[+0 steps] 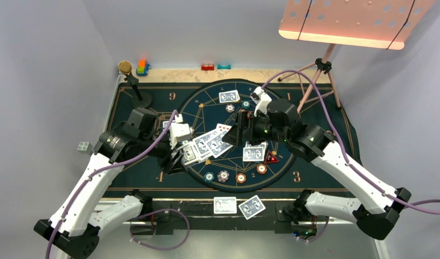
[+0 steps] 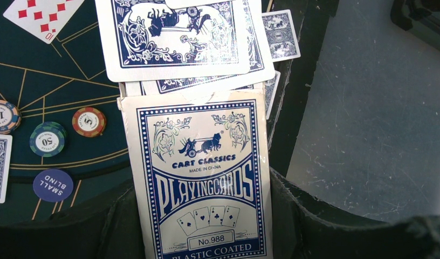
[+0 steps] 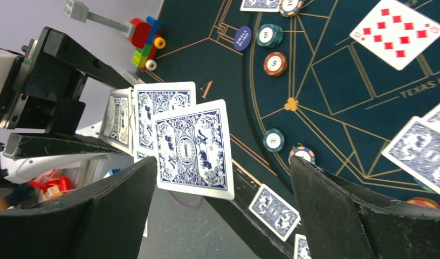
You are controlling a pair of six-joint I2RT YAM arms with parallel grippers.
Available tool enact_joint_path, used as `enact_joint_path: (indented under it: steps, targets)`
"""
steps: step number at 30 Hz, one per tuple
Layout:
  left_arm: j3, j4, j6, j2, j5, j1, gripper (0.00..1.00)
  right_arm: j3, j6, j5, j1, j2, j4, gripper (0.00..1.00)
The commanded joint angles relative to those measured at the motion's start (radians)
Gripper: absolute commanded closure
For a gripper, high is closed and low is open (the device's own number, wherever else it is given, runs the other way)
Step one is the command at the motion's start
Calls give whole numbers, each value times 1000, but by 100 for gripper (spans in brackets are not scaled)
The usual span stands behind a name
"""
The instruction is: Distribute texas hold em gaming equipment
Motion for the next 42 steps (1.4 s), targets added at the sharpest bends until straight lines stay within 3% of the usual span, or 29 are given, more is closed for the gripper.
enact_joint_path:
  steps: [1, 10, 18, 26, 42]
  targets:
    - [44, 31, -10, -9, 39, 6, 100, -68, 91, -122, -3, 10, 178, 3]
    - [43, 30, -7, -13, 34, 6, 100, -145, 157, -172, -3, 22, 315, 6]
    - [42, 30, -5, -14, 31, 6, 100, -121, 132, -102, -3, 13, 234, 35]
    - [43, 28, -8, -18, 30, 5, 100, -77, 90, -36, -2, -1, 150, 53]
    - [45, 26, -8, -19, 28, 5, 100, 2, 43, 22, -3, -19, 84, 63]
